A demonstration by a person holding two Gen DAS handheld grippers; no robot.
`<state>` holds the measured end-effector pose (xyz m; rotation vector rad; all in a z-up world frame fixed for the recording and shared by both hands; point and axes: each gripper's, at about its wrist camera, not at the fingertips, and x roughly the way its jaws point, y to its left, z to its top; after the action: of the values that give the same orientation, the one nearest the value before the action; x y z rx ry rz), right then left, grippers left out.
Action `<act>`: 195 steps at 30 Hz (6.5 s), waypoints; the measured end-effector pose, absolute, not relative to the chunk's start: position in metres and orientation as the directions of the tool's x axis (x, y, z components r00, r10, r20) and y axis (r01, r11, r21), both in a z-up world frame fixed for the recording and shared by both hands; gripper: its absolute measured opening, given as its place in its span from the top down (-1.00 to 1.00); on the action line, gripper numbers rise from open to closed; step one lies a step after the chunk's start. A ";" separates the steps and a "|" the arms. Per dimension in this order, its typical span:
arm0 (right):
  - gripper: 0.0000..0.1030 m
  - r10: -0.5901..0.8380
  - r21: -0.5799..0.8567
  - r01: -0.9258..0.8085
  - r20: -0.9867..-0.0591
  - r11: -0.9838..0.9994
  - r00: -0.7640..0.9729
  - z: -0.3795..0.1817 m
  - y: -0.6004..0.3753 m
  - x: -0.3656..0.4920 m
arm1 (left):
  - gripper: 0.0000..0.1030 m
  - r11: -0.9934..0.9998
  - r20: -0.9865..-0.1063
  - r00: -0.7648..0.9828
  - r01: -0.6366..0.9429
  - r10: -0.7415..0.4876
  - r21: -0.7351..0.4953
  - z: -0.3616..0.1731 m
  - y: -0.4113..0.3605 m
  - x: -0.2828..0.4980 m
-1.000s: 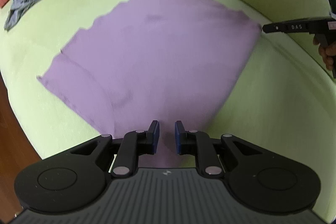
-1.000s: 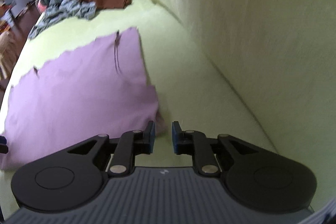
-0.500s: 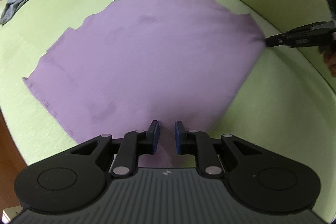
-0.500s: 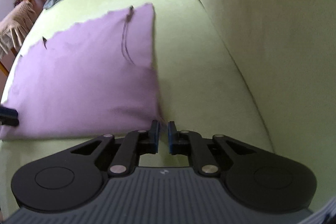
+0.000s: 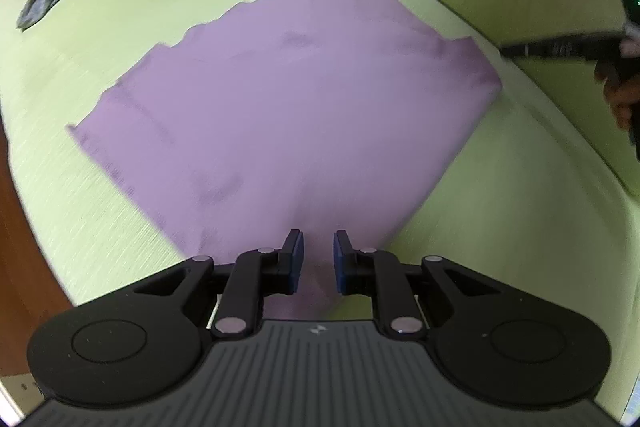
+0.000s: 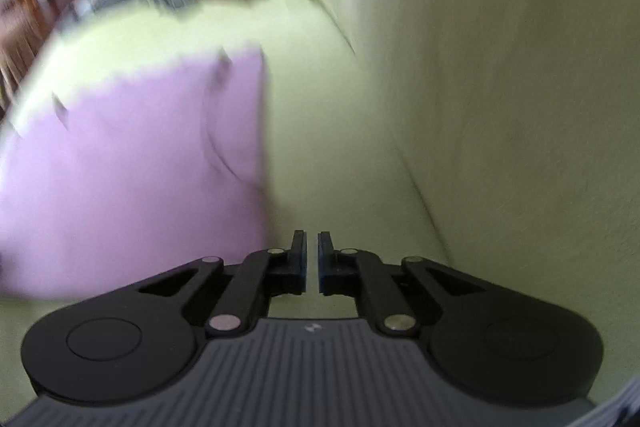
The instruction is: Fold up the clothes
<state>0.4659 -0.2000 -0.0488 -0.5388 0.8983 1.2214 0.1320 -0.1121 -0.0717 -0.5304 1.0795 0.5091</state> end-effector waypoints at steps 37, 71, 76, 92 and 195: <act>0.76 0.538 0.280 -0.827 -0.842 0.487 0.032 -0.049 -0.137 0.171 | 0.58 0.989 -0.914 0.400 -0.098 -0.064 -0.112 -0.065 0.050 0.145; 0.62 0.379 0.266 -0.399 -0.894 0.878 0.239 -0.028 -0.148 0.133 | 0.29 0.981 -0.983 0.133 0.165 -0.128 -0.106 -0.054 0.089 0.146; 0.62 0.341 0.251 -0.308 -0.895 0.918 0.287 -0.029 -0.153 0.118 | 0.18 0.978 -0.979 0.155 0.182 -0.130 -0.101 -0.050 0.104 0.147; 0.58 0.318 0.263 -0.206 -0.895 0.943 0.313 -0.045 -0.160 0.118 | 0.14 0.984 -0.985 0.127 0.150 -0.116 -0.096 -0.071 0.098 0.148; 0.70 0.194 -0.395 -0.823 -0.844 0.408 0.501 -0.077 -0.079 0.057 | 0.78 -0.012 -0.848 0.211 0.969 -0.486 0.248 -0.093 0.110 0.172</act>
<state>0.0567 -0.0793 -0.0770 -0.9319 0.8044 0.7360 0.1721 0.1099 -0.0930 0.9889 0.6323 -1.2816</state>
